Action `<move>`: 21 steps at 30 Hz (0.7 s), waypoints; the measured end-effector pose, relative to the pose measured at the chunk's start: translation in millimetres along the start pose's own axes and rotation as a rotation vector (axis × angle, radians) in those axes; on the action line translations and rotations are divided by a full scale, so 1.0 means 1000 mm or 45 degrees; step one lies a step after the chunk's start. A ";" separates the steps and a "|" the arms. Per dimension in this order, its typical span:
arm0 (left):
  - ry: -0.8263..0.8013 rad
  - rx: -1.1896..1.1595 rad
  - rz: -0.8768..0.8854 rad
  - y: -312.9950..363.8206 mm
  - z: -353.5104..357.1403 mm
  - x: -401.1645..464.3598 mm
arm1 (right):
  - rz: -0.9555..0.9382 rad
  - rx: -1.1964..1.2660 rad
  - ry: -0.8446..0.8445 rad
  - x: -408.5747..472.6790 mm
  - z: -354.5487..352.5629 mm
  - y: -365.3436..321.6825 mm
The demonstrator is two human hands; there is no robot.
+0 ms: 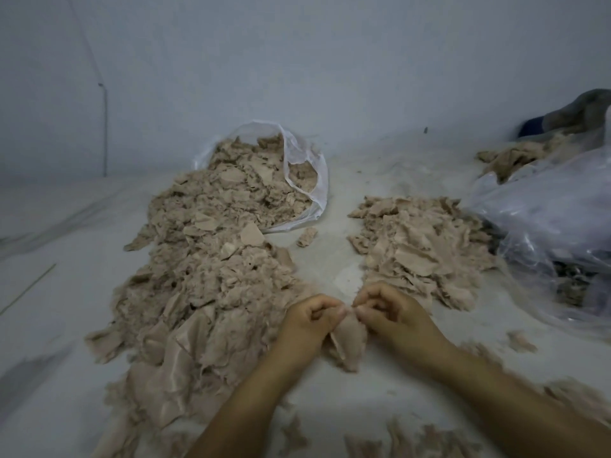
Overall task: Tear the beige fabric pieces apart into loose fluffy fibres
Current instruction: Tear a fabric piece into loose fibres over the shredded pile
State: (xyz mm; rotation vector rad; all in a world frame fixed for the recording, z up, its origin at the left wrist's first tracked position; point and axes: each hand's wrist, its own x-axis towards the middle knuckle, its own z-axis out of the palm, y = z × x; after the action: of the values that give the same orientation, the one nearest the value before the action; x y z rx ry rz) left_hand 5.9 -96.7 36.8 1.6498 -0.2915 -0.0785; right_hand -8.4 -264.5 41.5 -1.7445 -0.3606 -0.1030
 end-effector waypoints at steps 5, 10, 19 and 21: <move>0.187 0.037 0.055 -0.007 0.006 0.004 | 0.358 0.299 0.013 0.010 0.020 0.006; 0.267 -0.093 0.061 -0.013 0.006 -0.002 | 0.370 0.513 0.192 0.009 0.035 0.016; 0.180 -0.003 0.116 -0.012 0.008 -0.002 | 0.380 0.531 0.079 0.007 0.028 0.013; 0.240 -0.036 0.107 -0.012 0.006 -0.001 | 0.394 0.528 0.156 0.008 0.027 0.014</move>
State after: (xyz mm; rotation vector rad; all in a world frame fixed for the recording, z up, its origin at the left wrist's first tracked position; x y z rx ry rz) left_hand 5.7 -101.4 24.3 1.6016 -0.2147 0.1349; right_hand -0.3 -239.4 25.4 -1.3563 -0.0146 0.0839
